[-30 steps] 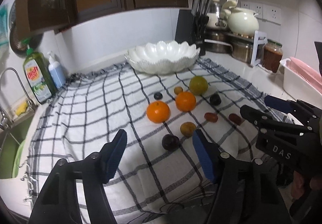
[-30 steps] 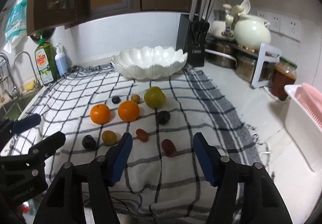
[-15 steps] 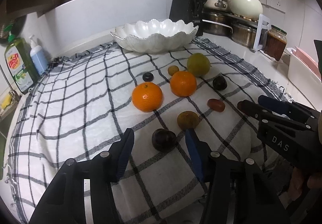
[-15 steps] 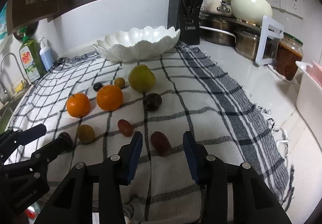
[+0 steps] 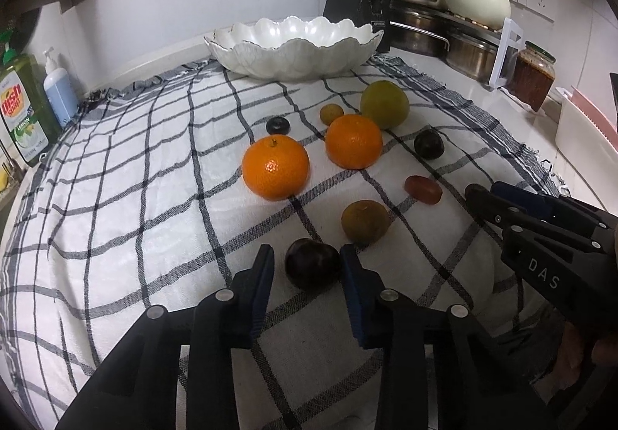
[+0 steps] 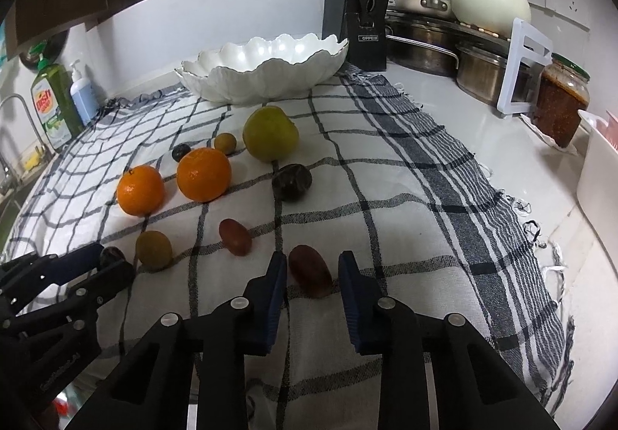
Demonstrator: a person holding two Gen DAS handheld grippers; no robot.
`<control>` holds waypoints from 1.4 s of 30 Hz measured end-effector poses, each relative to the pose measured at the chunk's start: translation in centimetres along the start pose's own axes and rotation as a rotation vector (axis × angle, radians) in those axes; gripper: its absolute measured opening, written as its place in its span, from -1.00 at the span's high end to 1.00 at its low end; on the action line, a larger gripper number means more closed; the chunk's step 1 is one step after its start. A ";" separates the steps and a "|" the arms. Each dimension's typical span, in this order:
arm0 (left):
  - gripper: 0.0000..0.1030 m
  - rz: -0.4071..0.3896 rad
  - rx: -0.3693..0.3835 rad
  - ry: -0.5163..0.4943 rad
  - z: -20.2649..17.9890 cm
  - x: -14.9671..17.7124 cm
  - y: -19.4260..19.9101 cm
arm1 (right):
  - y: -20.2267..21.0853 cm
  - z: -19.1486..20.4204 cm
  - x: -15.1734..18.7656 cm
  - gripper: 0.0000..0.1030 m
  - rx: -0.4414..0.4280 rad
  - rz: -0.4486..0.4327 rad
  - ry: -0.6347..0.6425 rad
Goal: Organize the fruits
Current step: 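Move the left tool to a dark plum while the right tool approaches a reddish-brown date, then close the left tool on the dark plum while the right tool grips the date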
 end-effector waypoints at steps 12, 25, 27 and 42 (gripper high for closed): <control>0.44 0.001 0.025 -0.011 0.1 -0.1 0.3 | 0.9 0.3 -0.1 0.57 0.005 -0.025 0.008; 0.44 -0.060 0.050 -0.019 -0.1 -1.7 2.5 | 3.9 1.4 -1.5 0.57 0.002 -0.088 0.021; 0.44 -0.075 0.048 -0.023 0.1 -2.2 2.8 | 4.2 1.5 -1.9 0.57 0.009 -0.101 0.030; 0.44 -0.051 0.070 -0.065 -0.5 -1.5 2.2 | 3.3 2.0 0.9 0.56 0.015 -0.037 0.035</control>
Point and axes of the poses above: each gripper's, at about its wrist camera, not at the fingertips, and y roughly against the way its jaws point, z to its left, x to its underside, the point moved 4 cm from there along -y, roughly the way its jaws point, and after that the axes turned 11 degrees about y, right-handed, at the moved point
